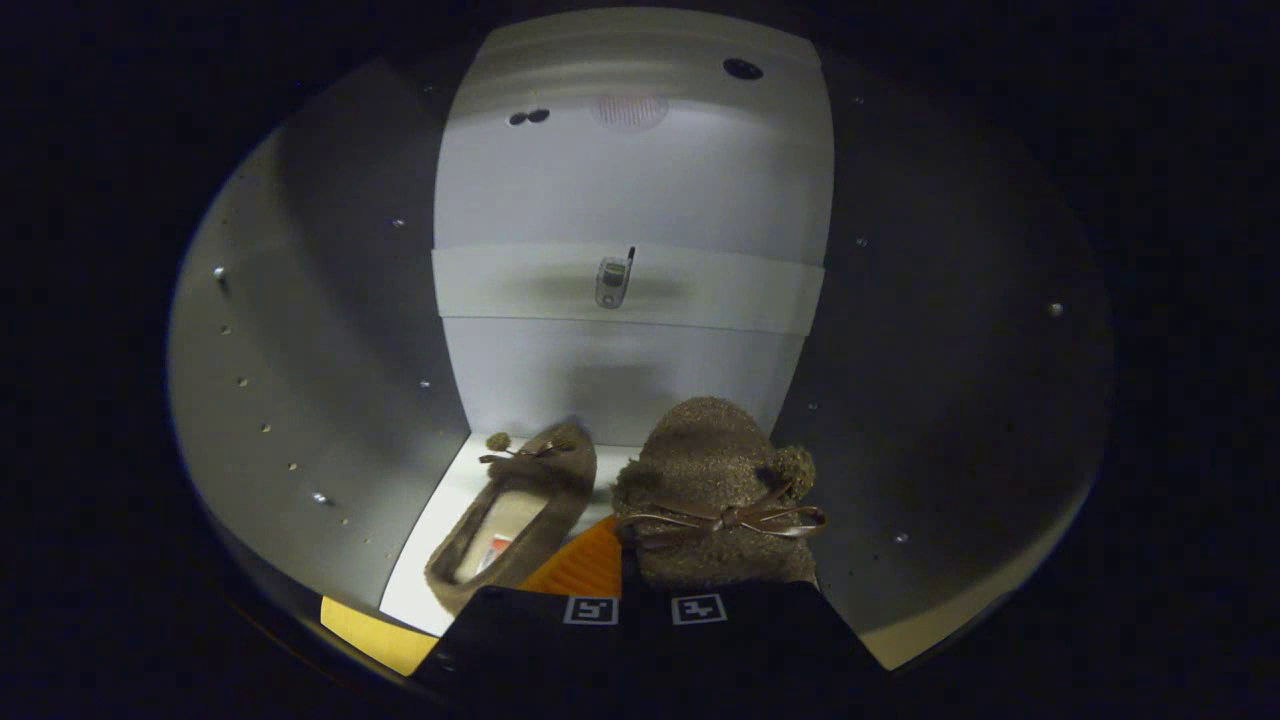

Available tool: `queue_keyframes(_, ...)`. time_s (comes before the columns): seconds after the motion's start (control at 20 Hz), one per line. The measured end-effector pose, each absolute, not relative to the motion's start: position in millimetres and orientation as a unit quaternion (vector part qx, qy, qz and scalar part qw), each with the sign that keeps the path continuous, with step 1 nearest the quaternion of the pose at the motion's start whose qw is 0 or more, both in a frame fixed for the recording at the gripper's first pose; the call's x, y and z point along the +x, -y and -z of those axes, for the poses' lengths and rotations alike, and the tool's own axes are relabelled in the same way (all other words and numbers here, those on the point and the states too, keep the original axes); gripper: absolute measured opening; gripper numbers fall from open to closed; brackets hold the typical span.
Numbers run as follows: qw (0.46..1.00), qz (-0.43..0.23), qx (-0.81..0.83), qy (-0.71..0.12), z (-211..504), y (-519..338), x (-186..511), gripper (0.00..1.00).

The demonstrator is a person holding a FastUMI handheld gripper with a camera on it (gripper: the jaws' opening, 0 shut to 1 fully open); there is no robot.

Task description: Open the shoe cabinet door, grab the shoes and put them into the shoe cabinet, then close the shoe cabinet door.

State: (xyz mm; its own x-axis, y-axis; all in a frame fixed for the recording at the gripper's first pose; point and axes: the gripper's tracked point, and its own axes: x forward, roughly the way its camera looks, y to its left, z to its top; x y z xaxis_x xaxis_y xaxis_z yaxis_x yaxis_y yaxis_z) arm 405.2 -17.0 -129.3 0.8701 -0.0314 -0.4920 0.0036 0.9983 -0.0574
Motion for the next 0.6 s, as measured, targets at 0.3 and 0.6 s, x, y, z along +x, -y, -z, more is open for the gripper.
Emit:
queue_keyframes(0.3, 0.952, 0.011, 0.012, -0.307, 176.9, 30.9, 443.3, 0.05)
queue_keyframes(0.6, 0.935, 0.019, 0.007, -0.354, 206.2, 37.8, 440.6, 0.05)
